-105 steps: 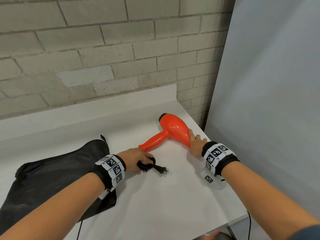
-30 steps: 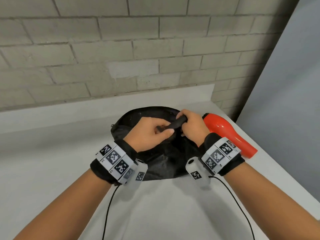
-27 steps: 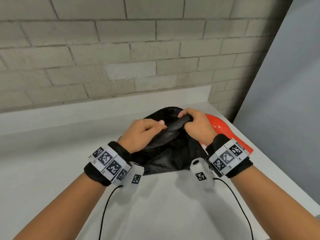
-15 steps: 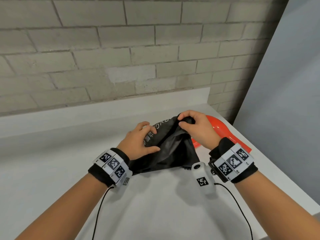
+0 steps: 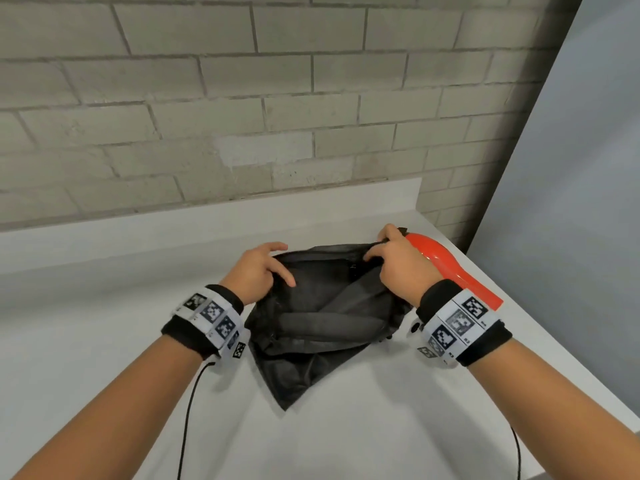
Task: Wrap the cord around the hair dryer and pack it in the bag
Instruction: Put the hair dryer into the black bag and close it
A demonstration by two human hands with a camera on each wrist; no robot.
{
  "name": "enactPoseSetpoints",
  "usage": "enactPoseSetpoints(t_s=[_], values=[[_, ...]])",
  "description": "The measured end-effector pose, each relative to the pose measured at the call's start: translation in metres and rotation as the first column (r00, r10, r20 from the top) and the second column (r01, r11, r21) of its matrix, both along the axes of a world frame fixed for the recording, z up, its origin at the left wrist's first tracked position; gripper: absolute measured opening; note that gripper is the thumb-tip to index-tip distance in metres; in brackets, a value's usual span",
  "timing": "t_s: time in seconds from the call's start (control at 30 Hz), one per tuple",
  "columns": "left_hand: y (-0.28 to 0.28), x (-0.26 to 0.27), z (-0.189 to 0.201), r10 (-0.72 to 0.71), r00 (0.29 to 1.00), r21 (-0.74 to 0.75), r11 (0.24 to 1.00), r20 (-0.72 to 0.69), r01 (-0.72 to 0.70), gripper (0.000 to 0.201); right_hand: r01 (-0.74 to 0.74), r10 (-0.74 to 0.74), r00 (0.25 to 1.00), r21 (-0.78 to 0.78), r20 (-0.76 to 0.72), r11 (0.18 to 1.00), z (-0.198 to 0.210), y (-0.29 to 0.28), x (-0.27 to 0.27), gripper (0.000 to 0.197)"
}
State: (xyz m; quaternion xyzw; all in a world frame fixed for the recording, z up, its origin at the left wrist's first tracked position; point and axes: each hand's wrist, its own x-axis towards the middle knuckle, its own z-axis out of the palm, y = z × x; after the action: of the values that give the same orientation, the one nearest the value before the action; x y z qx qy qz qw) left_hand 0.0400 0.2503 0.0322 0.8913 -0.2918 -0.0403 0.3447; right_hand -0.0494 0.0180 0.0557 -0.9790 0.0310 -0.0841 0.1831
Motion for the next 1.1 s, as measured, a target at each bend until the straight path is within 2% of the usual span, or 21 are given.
enactPoseSetpoints(t_s=[0.07,0.13,0.2,0.27,0.33,0.4,0.5,0.53,0.57,0.63,0.7,0.77,0.8,0.9,1.0,1.07,1.1], values=[[-0.003,-0.004,-0.007,0.012,1.0,0.105,0.994,0.007,-0.013,0.05,0.064,-0.067,0.998,-0.101,-0.019,0.993,-0.003,0.002,0.001,0.045],[-0.006,-0.004,-0.015,0.045,0.998,0.162,0.986,-0.051,-0.037,0.042,0.091,-0.093,0.995,-0.061,-0.024,0.994,-0.005,0.008,0.0,0.048],[-0.008,-0.005,-0.023,0.111,0.992,0.248,0.964,-0.057,-0.094,0.04,0.081,-0.085,0.996,0.198,0.013,0.977,-0.006,0.015,-0.001,0.048],[-0.01,-0.007,-0.028,0.19,0.98,0.261,0.95,-0.058,-0.169,0.058,0.045,-0.083,0.995,0.486,0.058,0.873,-0.005,0.022,-0.003,0.041],[-0.013,-0.007,-0.026,0.311,0.946,0.06,0.95,-0.092,-0.307,0.061,-0.016,-0.064,0.992,0.603,0.11,0.798,-0.004,0.029,-0.004,0.024],[-0.015,-0.005,-0.021,0.403,0.911,-0.17,0.895,-0.086,-0.412,0.054,-0.081,-0.011,0.989,0.611,0.145,0.788,-0.004,0.035,-0.007,0.014],[-0.017,-0.006,-0.013,0.479,0.875,-0.391,0.796,-0.06,-0.463,0.05,-0.11,0.059,0.991,0.467,0.123,0.877,-0.011,0.04,-0.007,0.012],[-0.018,-0.008,-0.011,0.491,0.87,-0.416,0.781,-0.052,-0.466,0.048,-0.085,0.052,0.994,0.373,0.098,0.924,-0.013,0.041,-0.006,0.006],[-0.017,-0.01,-0.011,0.488,0.872,-0.416,0.787,-0.034,-0.456,0.046,-0.046,0.026,0.997,0.274,0.078,0.961,-0.016,0.04,-0.004,0.011],[-0.013,-0.016,-0.011,0.415,0.908,-0.349,0.862,0.068,-0.368,0.043,0.07,-0.073,0.997,0.093,0.022,0.993,-0.02,0.034,0.001,0.033],[-0.006,-0.024,-0.017,0.199,0.963,-0.248,0.957,0.182,-0.151,0.043,0.197,-0.199,0.98,-0.045,-0.026,0.979,-0.02,0.026,0.007,0.042],[-0.001,-0.033,-0.026,-0.008,0.984,-0.083,0.996,0.176,0.023,0.048,0.279,-0.284,0.957,-0.082,-0.06,0.957,-0.02,0.018,0.013,0.045],[0.0,-0.038,-0.027,-0.021,0.99,-0.003,1.0,0.138,0.022,0.048,0.296,-0.303,0.95,-0.095,-0.072,0.951,-0.02,0.016,0.016,0.047],[-0.001,-0.038,-0.03,0.118,0.99,0.178,0.975,0.075,-0.129,0.05,0.244,-0.251,0.966,-0.097,-0.061,0.965,-0.025,0.013,0.024,0.051],[0.002,-0.025,-0.03,0.268,0.963,0.328,0.912,-0.016,-0.248,0.072,0.095,-0.085,0.991,0.096,-0.099,0.991,-0.034,0.016,0.025,0.057],[0.007,-0.014,-0.03,0.352,0.931,0.319,0.896,-0.093,-0.307,0.082,-0.028,0.046,0.995,0.194,-0.088,0.981,-0.039,0.017,0.022,0.059],[0.009,-0.008,-0.03,0.394,0.907,0.272,0.898,-0.149,-0.345,0.081,-0.086,0.106,0.991,0.22,-0.083,0.972,-0.042,0.017,0.019,0.062]])
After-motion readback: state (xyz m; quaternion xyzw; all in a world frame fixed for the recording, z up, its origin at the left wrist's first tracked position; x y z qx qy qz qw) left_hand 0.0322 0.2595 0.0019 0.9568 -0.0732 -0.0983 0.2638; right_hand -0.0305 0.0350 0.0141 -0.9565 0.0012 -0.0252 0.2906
